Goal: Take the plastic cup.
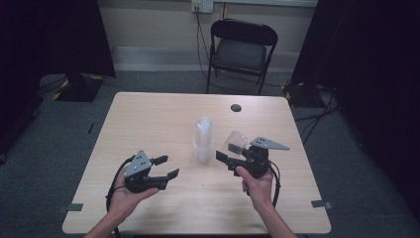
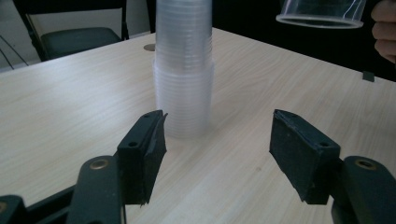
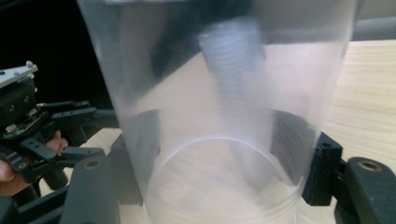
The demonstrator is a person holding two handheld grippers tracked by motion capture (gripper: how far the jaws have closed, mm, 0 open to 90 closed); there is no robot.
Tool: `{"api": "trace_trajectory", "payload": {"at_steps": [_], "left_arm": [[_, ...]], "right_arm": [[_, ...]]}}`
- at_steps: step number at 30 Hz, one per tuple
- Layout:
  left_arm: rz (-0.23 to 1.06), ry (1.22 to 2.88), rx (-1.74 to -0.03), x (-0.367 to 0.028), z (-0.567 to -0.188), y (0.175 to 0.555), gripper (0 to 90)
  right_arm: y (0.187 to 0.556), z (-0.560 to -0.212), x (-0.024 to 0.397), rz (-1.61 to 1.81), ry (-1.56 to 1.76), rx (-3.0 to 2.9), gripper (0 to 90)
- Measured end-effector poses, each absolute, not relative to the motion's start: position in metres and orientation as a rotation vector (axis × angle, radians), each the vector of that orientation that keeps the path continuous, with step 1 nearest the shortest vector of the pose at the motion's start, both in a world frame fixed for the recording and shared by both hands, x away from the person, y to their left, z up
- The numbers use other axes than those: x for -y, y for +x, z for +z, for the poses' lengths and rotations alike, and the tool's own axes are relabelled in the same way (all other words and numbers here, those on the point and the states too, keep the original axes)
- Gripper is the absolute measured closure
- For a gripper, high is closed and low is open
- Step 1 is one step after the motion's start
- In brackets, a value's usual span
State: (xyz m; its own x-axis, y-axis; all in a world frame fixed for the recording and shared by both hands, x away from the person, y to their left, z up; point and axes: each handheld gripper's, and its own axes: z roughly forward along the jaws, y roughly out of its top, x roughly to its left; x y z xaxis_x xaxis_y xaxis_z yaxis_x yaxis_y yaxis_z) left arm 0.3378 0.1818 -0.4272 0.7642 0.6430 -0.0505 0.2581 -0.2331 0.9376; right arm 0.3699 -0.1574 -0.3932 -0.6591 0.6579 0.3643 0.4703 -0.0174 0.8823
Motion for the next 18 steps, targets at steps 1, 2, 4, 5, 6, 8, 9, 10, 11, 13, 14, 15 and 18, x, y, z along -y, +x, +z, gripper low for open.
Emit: {"api": "trace_trajectory", "payload": {"at_steps": [1, 2, 4, 5, 6, 8, 9, 10, 11, 13, 14, 15, 18], "left_arm": [[0.42, 1.824, -0.699, -0.179, -0.427, 0.339, 34.7], [0.414, 1.833, -0.701, -0.175, -0.427, 0.34, 33.9], [0.402, 1.844, -0.686, -0.168, -0.426, 0.342, 34.0], [0.403, 1.838, -0.68, -0.164, -0.427, 0.343, 34.4], [0.392, 1.836, -0.678, -0.16, -0.427, 0.344, 34.2], [0.386, 1.846, -0.661, -0.154, -0.427, 0.346, 34.2], [0.387, 1.834, -0.651, -0.15, -0.428, 0.347, 33.6], [0.376, 1.832, -0.654, -0.146, -0.428, 0.347, 32.6], [0.37, 1.838, -0.653, -0.142, -0.427, 0.348, 31.9], [0.354, 1.84, -0.647, -0.134, -0.427, 0.349, 29.1], [0.342, 1.849, -0.643, -0.132, -0.426, 0.349, 29.3], [0.347, 1.84, -0.626, -0.128, -0.426, 0.348, 29.2], [0.354, 1.83, -0.612, -0.119, -0.426, 0.347, 28.1]], "right_arm": [[0.369, -0.394, 0.157, 1.756, 1.214, -2.087, 32.8], [0.369, -0.396, 0.157, 1.761, 1.219, -2.093, 32.8], [0.368, -0.398, 0.156, 1.778, 1.228, -2.107, 32.8], [0.367, -0.399, 0.155, 1.777, 1.233, -2.113, 32.8], [0.367, -0.401, 0.155, 1.791, 1.238, -2.112, 32.8], [0.366, -0.402, 0.155, 1.828, 1.258, -2.115, 32.8], [0.365, -0.403, 0.155, 1.844, 1.261, -2.108, 32.8], [0.364, -0.404, 0.156, 1.867, 1.278, -2.105, 32.9], [0.363, -0.405, 0.156, 1.883, 1.291, -2.104, 33.0], [0.361, -0.407, 0.157, 1.903, 1.309, -2.1, 33.1], [0.361, -0.408, 0.157, 1.915, 1.321, -2.098, 33.2], [0.361, -0.409, 0.158, 1.922, 1.33, -2.097, 33.3], [0.361, -0.413, 0.159, 1.956, 1.381, -2.093, 33.4]]}}
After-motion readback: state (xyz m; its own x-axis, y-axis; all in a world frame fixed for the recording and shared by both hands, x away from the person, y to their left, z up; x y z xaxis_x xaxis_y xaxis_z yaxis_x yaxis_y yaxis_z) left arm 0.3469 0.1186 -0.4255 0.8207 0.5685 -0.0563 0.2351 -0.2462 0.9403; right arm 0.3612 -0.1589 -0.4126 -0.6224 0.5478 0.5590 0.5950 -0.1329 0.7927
